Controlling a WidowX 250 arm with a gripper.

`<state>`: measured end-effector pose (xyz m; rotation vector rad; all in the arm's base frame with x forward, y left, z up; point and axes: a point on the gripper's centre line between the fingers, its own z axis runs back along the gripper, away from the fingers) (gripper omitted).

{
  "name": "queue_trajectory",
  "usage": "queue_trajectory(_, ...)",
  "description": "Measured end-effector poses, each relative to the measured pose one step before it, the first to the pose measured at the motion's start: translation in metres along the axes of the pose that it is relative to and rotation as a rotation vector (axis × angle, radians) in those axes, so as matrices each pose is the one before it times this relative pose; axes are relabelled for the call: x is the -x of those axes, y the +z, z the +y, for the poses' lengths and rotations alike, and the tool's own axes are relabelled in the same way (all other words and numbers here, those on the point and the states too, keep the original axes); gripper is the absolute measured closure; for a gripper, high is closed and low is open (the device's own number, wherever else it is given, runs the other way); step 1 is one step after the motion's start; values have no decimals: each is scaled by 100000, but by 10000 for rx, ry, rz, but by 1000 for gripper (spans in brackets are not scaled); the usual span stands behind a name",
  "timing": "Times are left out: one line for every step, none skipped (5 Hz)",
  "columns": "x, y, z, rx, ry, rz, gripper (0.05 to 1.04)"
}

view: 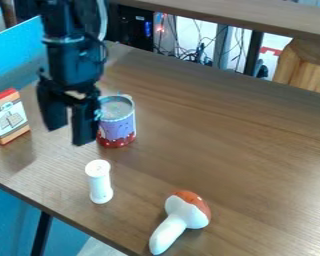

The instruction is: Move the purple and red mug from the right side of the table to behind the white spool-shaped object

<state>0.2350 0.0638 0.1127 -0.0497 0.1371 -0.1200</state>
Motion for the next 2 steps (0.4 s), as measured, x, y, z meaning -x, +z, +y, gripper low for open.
queue_trajectory(1268, 454, 1934, -1097, 834, 223, 83)
queue_trajectory(1064, 250, 1968, -1066, 952, 479, 83)
